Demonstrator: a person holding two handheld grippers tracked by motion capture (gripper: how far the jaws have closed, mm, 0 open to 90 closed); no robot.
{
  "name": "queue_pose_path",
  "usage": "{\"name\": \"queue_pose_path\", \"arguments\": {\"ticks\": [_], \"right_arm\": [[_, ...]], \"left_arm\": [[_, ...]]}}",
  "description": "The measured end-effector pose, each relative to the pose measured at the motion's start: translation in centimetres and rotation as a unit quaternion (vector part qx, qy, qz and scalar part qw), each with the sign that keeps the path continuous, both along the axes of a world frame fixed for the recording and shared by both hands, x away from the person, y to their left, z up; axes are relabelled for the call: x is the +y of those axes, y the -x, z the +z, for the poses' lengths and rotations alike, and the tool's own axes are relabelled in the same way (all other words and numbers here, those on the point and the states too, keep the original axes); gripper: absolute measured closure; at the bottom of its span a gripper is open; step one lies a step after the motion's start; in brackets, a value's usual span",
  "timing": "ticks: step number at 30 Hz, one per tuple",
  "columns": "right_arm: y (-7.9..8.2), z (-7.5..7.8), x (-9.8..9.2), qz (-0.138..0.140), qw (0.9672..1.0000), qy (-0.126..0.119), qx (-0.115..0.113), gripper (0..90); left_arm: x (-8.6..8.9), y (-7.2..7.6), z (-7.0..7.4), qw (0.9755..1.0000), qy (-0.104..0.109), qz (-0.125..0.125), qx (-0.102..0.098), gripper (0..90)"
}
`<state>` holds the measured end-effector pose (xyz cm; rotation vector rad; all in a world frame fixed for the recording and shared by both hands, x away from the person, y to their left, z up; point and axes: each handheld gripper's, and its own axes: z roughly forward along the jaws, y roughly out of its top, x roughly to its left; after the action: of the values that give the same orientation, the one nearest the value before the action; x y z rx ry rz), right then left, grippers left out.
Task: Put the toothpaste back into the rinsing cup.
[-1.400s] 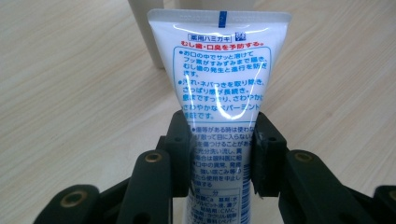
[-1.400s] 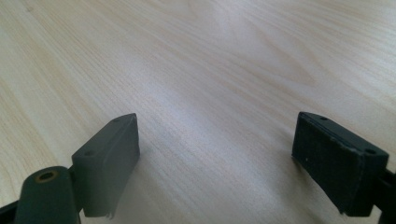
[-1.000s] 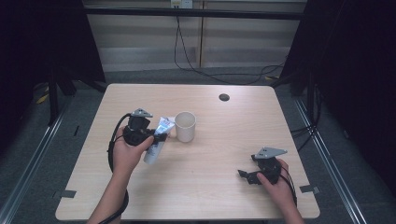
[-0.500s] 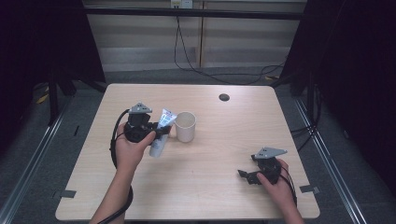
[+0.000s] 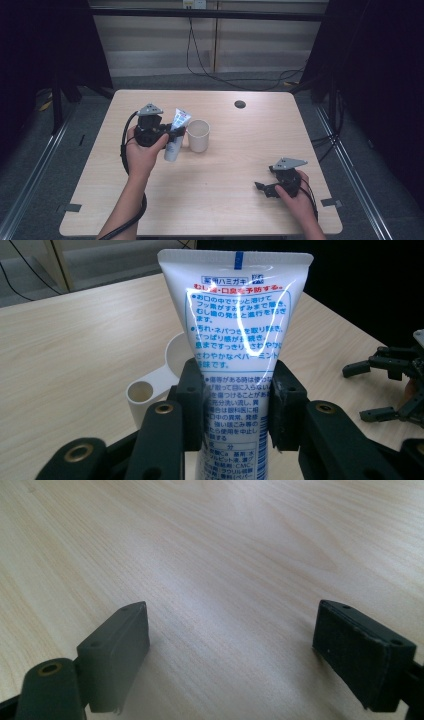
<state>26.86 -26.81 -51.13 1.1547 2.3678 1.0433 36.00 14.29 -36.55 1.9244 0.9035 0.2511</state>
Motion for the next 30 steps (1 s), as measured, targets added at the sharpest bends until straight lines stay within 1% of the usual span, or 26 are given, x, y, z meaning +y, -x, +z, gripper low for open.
{"name": "queue_pose_path", "arguments": {"ticks": [3, 4, 7, 11, 17, 18, 19, 23, 26, 30], "right_arm": [[0.0, 0.0, 0.0, 0.000, 1.0000, -0.002, 0.001, 14.5], [0.0, 0.0, 0.0, 0.000, 1.0000, -0.002, 0.001, 14.5], [0.0, 0.0, 0.0, 0.000, 1.0000, -0.003, 0.001, 14.5], [0.0, 0.0, 0.0, 0.001, 1.0000, -0.003, 0.002, 14.5], [0.0, 0.0, 0.0, 0.001, 1.0000, -0.004, 0.002, 14.5], [0.0, 0.0, 0.0, 0.001, 1.0000, -0.004, 0.002, 14.5], [0.0, 0.0, -0.1, 0.001, 1.0000, -0.004, 0.002, 14.5], [-0.1, 0.0, -0.1, 0.002, 1.0000, -0.005, 0.000, 14.5], [-0.1, 0.0, -0.1, 0.001, 1.0000, -0.007, 0.001, 14.5], [0.0, 0.0, -0.1, 0.002, 1.0000, -0.004, 0.002, 14.5]], "left_arm": [[-0.1, -0.3, 0.0, 0.9999, 0.013, 0.005, -0.005, 65.7], [-0.1, -0.4, 0.1, 0.9998, 0.015, 0.005, -0.007, 65.7], [-0.3, -0.8, 0.2, 0.9997, 0.021, 0.009, -0.005, 65.7], [-0.8, -1.3, 0.6, 0.9998, 0.015, 0.008, -0.008, 65.7], [-1.6, -1.8, 1.4, 0.9997, 0.015, 0.005, -0.016, 65.7], [-1.6, -1.8, 1.4, 0.9997, 0.015, 0.005, -0.016, 65.7], [-1.7, -1.9, 1.5, 0.9997, 0.020, 0.006, -0.015, 65.7], [-2.4, -2.2, 2.0, 0.9998, 0.014, 0.003, -0.016, 65.5], [-2.7, -2.4, 2.1, 0.9997, 0.019, 0.003, -0.015, 65.5], [-3.2, -2.9, 2.6, 0.9998, 0.011, 0.001, -0.019, 65.5]]}}
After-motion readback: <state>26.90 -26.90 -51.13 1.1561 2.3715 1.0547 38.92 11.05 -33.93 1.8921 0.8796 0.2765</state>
